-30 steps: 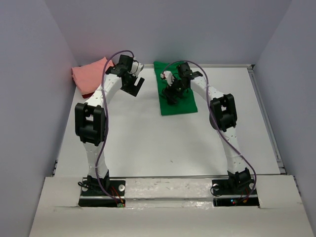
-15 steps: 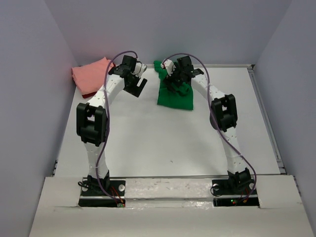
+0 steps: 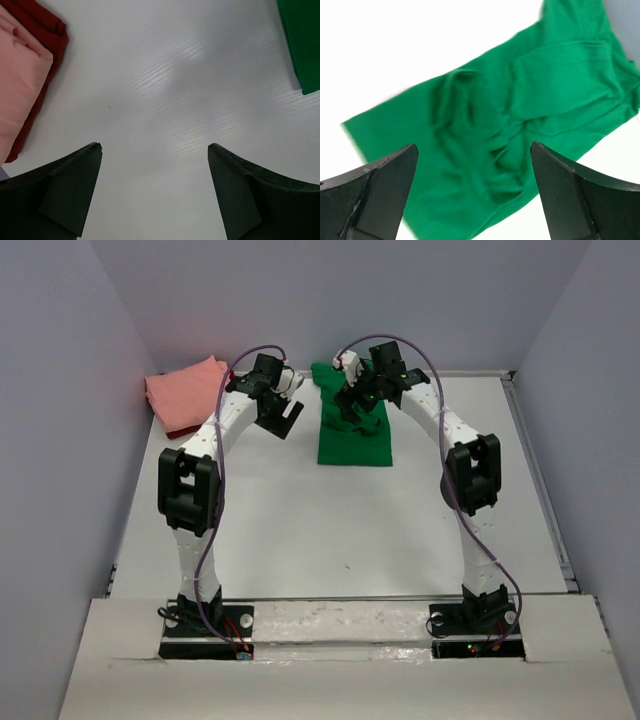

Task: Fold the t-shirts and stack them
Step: Fold the folded rectangular tshirt in 1/3 of the way

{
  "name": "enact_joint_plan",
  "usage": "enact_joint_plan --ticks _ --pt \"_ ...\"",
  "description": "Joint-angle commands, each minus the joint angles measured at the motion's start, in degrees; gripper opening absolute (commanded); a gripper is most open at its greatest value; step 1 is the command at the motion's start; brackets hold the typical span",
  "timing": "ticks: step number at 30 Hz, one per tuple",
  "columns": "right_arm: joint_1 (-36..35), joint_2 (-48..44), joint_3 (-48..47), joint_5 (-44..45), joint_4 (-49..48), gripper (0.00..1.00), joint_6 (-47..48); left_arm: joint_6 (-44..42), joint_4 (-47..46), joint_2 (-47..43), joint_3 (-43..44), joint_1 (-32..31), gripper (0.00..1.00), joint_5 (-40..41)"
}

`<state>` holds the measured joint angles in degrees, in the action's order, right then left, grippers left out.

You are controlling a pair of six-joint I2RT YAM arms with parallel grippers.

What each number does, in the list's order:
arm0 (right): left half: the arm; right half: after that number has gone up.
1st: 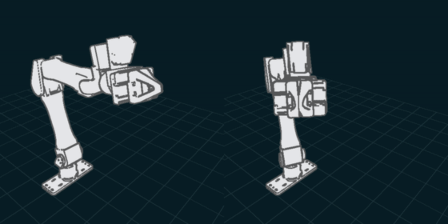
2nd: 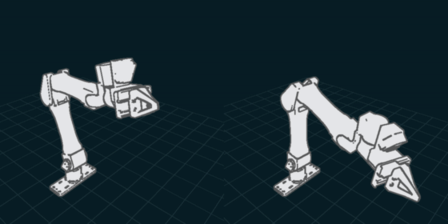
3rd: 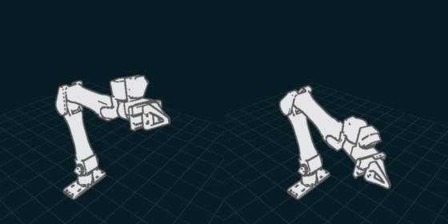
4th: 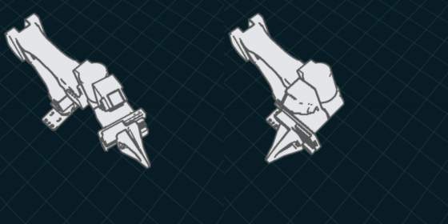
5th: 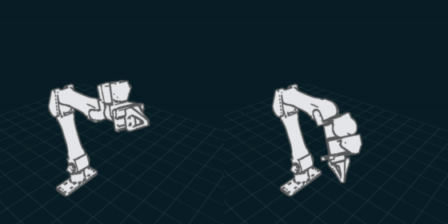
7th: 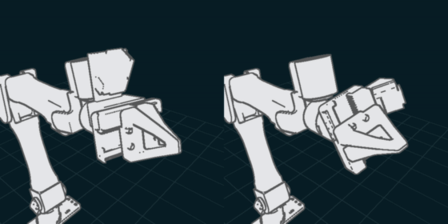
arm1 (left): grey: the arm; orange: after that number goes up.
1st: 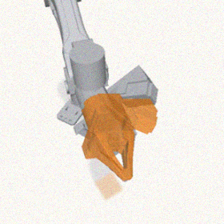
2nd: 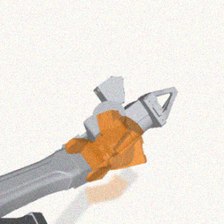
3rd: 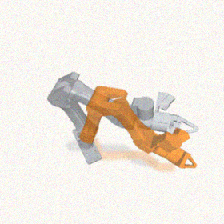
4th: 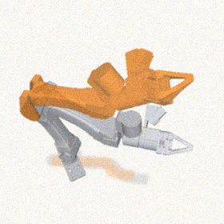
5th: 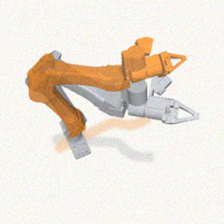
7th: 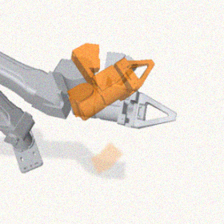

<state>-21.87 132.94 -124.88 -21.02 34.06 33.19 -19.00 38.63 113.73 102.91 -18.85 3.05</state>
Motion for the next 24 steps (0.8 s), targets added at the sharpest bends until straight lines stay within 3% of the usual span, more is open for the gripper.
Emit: enact_joint_plan --ticks 1,8,14,19,24 --pt "0.60 -11.11 3.49 -7.64 5.05 1.00 -3.57 -0.68 1.62 0.52 3.43 -1.01 0.99 0.03" --pt "1.74 -15.78 10.52 -4.82 8.03 1.00 -6.91 -0.24 1.62 0.09 3.26 -3.91 0.99 -2.52" --pt "4.64 -15.96 16.07 -10.88 9.61 1.00 -10.51 -0.33 2.06 -0.79 2.91 -5.41 0.99 -9.02" --pt "7.45 -11.58 13.28 -19.74 12.42 1.00 -12.89 -0.33 1.80 -0.97 1.50 -5.49 0.99 -11.57" --pt "8.07 -5.43 8.78 -23.19 15.07 0.99 -12.97 0.02 1.89 -0.62 1.85 -5.49 0.99 -12.45"
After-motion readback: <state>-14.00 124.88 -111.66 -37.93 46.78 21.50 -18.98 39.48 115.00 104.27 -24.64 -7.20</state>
